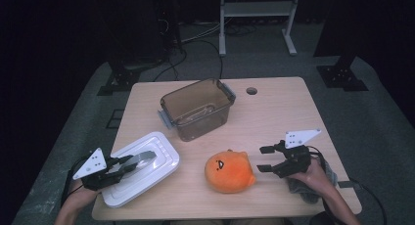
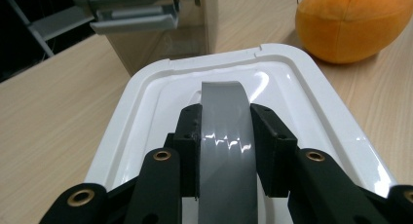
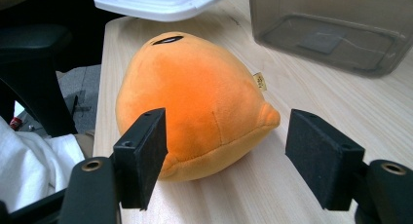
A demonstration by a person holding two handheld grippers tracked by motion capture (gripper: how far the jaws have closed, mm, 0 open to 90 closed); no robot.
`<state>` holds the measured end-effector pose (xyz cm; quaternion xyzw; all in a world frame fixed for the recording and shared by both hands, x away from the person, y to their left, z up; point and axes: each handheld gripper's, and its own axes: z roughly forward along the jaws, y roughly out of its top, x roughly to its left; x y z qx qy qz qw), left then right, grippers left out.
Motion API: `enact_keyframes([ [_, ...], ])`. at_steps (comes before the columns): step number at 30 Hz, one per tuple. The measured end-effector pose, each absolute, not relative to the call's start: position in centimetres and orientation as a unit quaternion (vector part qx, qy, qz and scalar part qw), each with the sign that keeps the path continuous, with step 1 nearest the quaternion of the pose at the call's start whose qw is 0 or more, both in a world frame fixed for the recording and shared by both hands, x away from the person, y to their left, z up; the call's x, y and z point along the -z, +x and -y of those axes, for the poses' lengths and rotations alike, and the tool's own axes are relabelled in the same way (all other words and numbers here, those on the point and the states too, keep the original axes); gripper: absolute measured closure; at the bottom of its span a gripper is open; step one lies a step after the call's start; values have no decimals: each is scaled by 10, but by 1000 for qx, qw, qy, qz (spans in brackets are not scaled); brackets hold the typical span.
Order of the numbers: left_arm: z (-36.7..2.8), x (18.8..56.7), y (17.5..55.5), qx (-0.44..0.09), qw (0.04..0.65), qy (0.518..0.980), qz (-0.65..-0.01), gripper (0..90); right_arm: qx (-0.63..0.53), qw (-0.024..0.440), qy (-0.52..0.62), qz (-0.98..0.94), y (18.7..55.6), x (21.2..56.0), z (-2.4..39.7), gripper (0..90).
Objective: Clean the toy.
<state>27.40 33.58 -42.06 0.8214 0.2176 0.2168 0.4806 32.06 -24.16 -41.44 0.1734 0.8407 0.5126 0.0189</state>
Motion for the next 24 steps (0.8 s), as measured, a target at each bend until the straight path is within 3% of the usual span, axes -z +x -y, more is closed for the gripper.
enact_keyframes([
  [24,-324,457,283,-182,463,837,-228,658,-514,18,174,-840,319,415,243,305],
])
